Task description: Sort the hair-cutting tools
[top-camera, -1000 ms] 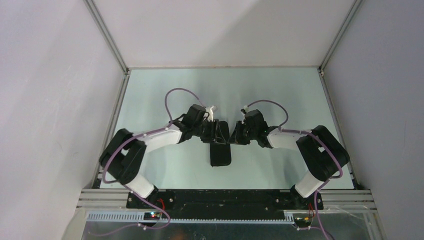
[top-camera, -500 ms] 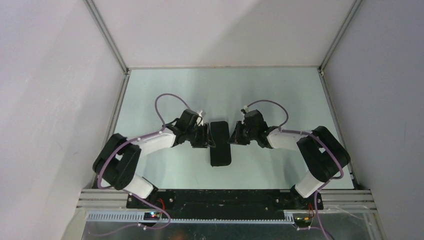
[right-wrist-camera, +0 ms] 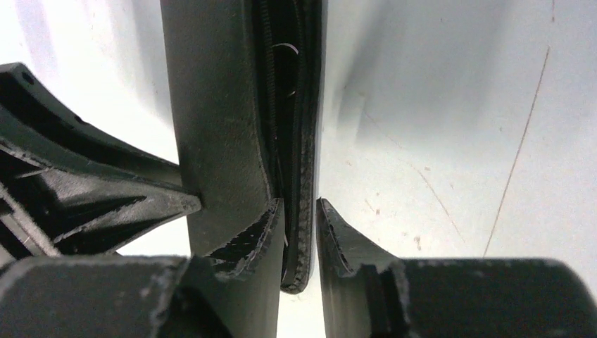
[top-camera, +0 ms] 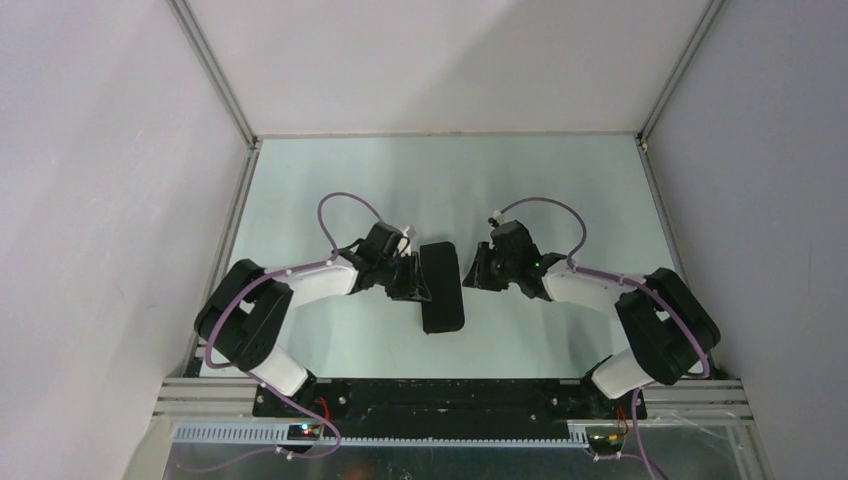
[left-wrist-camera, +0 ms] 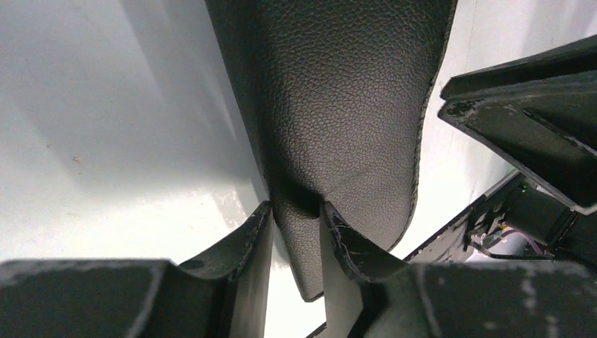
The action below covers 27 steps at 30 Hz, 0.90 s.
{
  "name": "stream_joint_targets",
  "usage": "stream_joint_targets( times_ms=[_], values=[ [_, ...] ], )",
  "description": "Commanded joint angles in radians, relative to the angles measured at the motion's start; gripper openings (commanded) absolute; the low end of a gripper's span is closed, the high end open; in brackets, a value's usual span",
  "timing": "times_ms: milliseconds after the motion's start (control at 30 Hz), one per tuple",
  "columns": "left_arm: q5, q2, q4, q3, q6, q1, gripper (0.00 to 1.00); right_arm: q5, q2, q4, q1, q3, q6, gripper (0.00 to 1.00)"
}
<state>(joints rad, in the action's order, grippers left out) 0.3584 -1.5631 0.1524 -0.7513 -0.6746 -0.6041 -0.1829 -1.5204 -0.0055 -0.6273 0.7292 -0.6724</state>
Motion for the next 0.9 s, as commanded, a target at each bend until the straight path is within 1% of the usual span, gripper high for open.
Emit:
stream_joint_targets(
  times_ms=[0, 33, 133, 233, 267, 367, 567, 667, 767, 867],
  values=[
    [0.006, -0.014, -0.022, 0.003, -0.029, -0.035, 0.31, 0.133, 0.108, -0.105, -0.058, -0.001, 0.041, 0.29],
    [-0.006, -0.014, -0.015, 0.003, -0.031, -0.043, 0.31, 0.153, 0.126, -0.131, -0.089, -0.001, 0.049, 0.3],
    [-0.042, -0.009, 0.001, 0.001, -0.044, -0.06, 0.3, 0.285, 0.21, -0.188, -0.162, -0.001, 0.058, 0.34],
    [-0.106, -0.004, 0.036, -0.01, -0.057, -0.084, 0.31, 0.377, 0.274, -0.256, -0.259, -0.001, 0.071, 0.39],
    [-0.121, -0.004, 0.045, -0.017, -0.063, -0.088, 0.32, 0.418, 0.298, -0.267, -0.28, -0.001, 0.073, 0.4],
    [-0.183, 0.0, 0.071, -0.027, -0.091, -0.107, 0.33, 0.475, 0.332, -0.273, -0.382, -0.012, 0.092, 0.42],
    [-0.261, -0.013, 0.101, -0.064, -0.212, -0.135, 0.33, 0.442, 0.313, -0.207, -0.526, -0.055, 0.126, 0.43],
    [-0.287, -0.029, 0.135, -0.113, -0.243, -0.153, 0.34, 0.437, 0.297, -0.182, -0.578, -0.061, 0.149, 0.43],
    [-0.318, -0.059, 0.183, -0.156, -0.258, -0.177, 0.34, 0.433, 0.273, -0.149, -0.604, -0.077, 0.179, 0.43],
    [-0.337, -0.083, 0.21, -0.194, -0.271, -0.191, 0.35, 0.417, 0.246, -0.073, -0.623, -0.098, 0.213, 0.43]
  ],
)
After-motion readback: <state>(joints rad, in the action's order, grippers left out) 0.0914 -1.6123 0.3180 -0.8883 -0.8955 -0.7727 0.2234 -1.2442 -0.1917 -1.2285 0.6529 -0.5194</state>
